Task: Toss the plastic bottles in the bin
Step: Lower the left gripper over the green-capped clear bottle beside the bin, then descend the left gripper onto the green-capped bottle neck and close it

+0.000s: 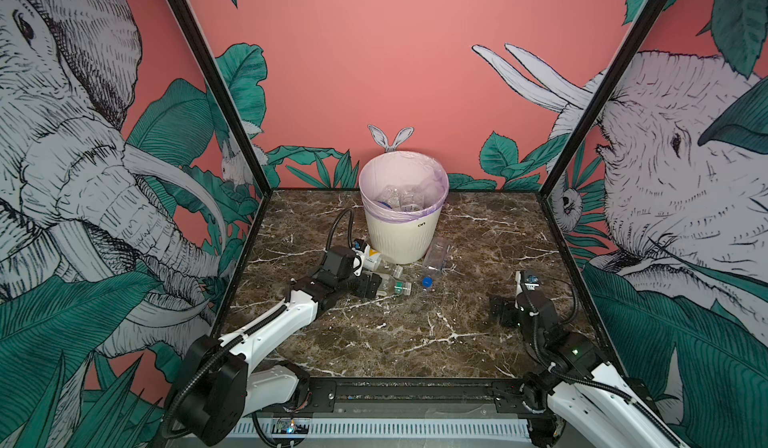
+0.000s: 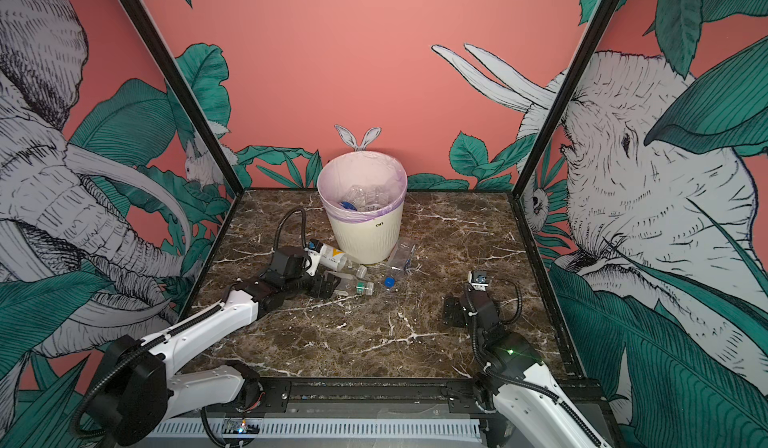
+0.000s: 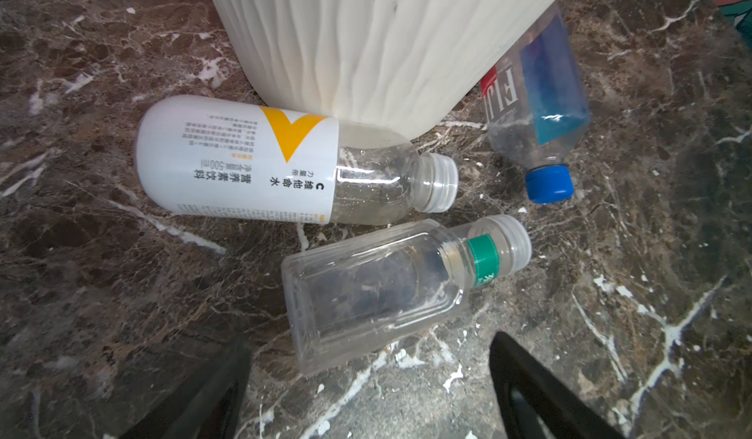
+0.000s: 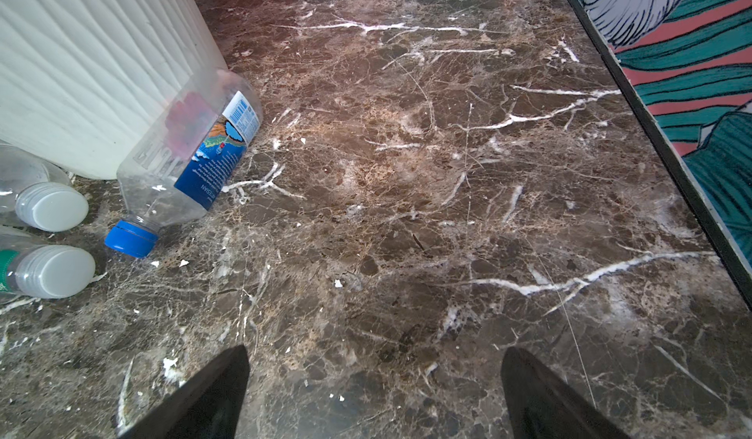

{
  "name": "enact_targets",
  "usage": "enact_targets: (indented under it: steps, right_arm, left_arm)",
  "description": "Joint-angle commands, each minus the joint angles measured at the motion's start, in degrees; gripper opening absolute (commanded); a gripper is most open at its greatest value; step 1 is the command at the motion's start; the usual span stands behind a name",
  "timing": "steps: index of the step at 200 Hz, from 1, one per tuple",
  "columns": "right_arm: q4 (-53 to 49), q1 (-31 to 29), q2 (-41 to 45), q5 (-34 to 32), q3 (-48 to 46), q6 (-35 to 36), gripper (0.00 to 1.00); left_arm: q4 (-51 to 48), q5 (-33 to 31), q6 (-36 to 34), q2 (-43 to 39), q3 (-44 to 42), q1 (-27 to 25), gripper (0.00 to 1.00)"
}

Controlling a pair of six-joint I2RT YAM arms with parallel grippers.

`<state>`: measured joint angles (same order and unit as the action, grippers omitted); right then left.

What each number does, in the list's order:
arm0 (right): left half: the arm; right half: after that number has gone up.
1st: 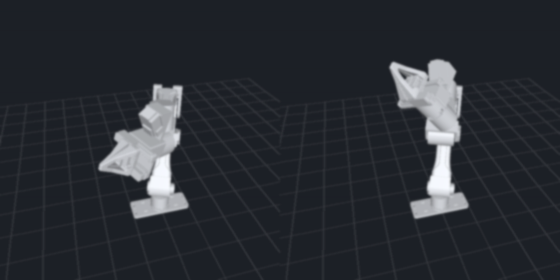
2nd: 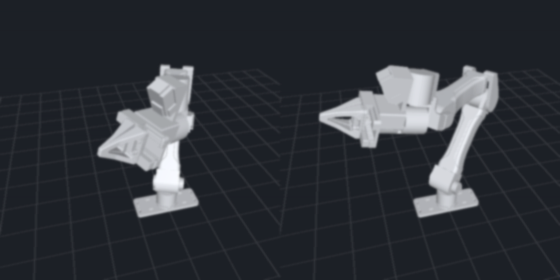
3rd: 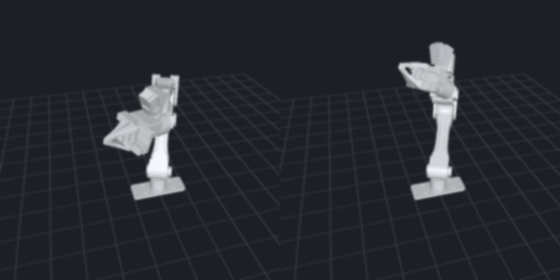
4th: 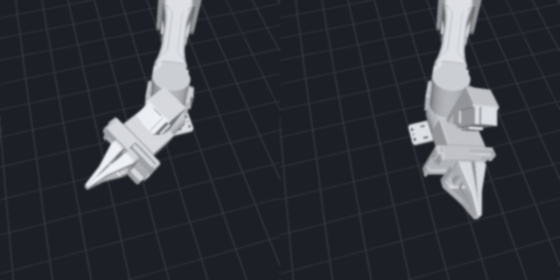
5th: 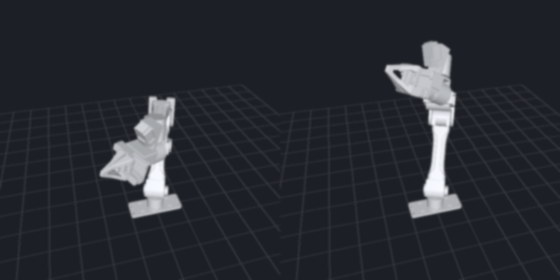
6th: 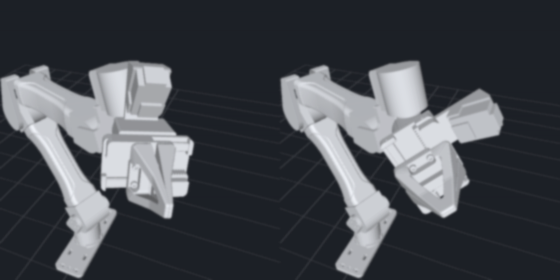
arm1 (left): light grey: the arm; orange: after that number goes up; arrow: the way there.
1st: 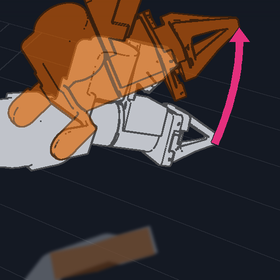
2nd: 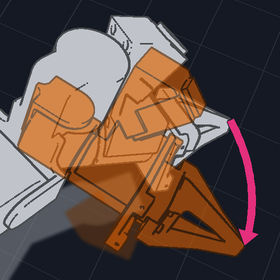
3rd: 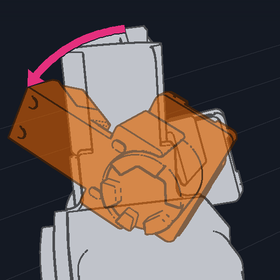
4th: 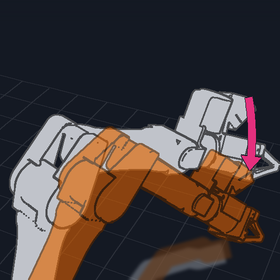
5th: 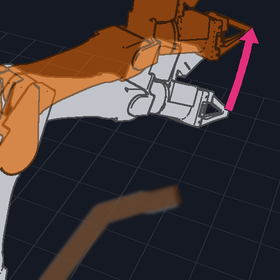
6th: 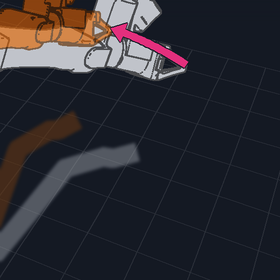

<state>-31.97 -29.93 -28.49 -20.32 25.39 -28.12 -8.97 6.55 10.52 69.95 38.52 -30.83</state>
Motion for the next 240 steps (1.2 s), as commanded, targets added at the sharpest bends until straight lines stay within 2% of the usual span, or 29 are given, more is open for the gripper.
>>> enact_targets:
  steps: [1, 43, 112, 151, 240]
  right_arm:
    - [1.6, 0.3, 0.1, 0.0, -0.6, -0.3, 0.99]
    - [1.6, 0.4, 0.2, 0.4, -0.6, -0.2, 0.99]
    - [1.6, 0.5, 0.2, 0.5, -0.7, -0.2, 0.99]
    - [1.6, 0.5, 0.2, 0.5, -0.7, -0.2, 0.99]
    - [1.7, 0.6, 0.2, 0.7, -0.7, -0.2, 0.99]
  left_arm:
    - [4.4, 0.4, -1.9, 3.3, 1.4, -0.2, 0.93]
    - [9.8, 2.0, -2.8, 9.6, 3.8, -0.2, 0.92]
    - [12.1, 2.4, -3.0, 12.7, 3.7, -0.2, 0.92]
    - [11.6, 4.7, -1.0, 10.5, 1.3, -0.2, 0.92]
    - [9.5, 8.7, 4.4, -0.5, -8.0, -0.3, 0.92]
